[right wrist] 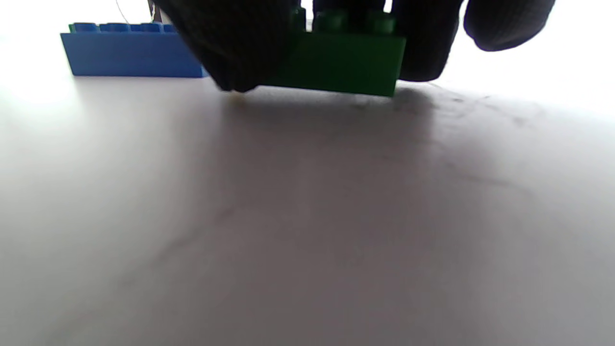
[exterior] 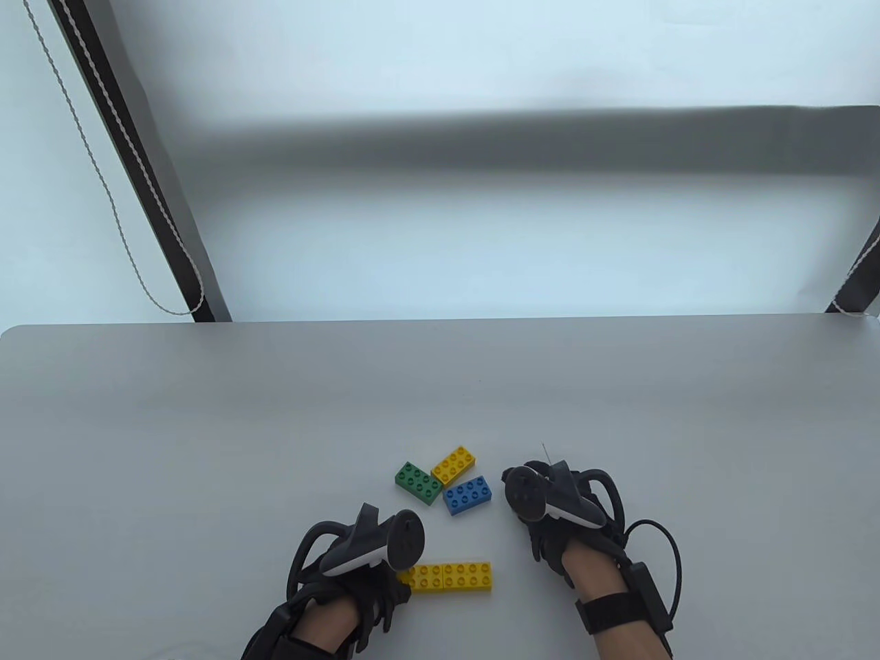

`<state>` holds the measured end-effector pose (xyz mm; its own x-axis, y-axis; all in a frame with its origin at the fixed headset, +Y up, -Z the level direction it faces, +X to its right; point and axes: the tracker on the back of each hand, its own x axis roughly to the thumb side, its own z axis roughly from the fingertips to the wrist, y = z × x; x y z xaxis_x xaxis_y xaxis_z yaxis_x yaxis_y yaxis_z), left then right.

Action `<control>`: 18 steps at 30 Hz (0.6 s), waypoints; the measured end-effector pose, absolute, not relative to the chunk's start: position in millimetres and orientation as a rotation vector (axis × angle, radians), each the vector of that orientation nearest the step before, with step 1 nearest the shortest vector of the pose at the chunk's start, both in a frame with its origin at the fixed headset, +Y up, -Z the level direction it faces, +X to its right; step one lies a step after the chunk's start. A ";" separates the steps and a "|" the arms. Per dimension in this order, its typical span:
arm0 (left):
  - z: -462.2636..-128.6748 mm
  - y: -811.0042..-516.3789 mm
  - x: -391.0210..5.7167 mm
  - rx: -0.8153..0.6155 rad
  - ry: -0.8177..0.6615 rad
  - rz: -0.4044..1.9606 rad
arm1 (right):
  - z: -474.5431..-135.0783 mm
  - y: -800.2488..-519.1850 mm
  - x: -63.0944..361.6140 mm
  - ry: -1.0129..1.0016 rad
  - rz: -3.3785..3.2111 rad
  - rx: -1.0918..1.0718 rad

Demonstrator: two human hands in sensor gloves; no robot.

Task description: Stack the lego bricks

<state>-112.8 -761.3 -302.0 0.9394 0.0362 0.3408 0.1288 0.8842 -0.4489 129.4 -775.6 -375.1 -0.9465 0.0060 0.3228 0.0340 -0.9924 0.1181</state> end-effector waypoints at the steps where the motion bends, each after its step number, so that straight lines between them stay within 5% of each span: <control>1: -302.0 -761.3 -112.8 -0.486 -0.350 -0.049 | -374.6 -773.8 128.6 -0.180 -3.081 -0.514; 18: -302.3 -761.4 -113.1 -0.487 -0.350 -0.046 | -337.9 -728.0 86.8 0.000 -3.117 -0.773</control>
<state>-113.1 -761.4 -302.3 0.9394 0.0392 0.3405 0.1263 0.8839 -0.4503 86.8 -728.0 -337.9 -0.8819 0.0673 0.4667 -0.0672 -0.9976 0.0169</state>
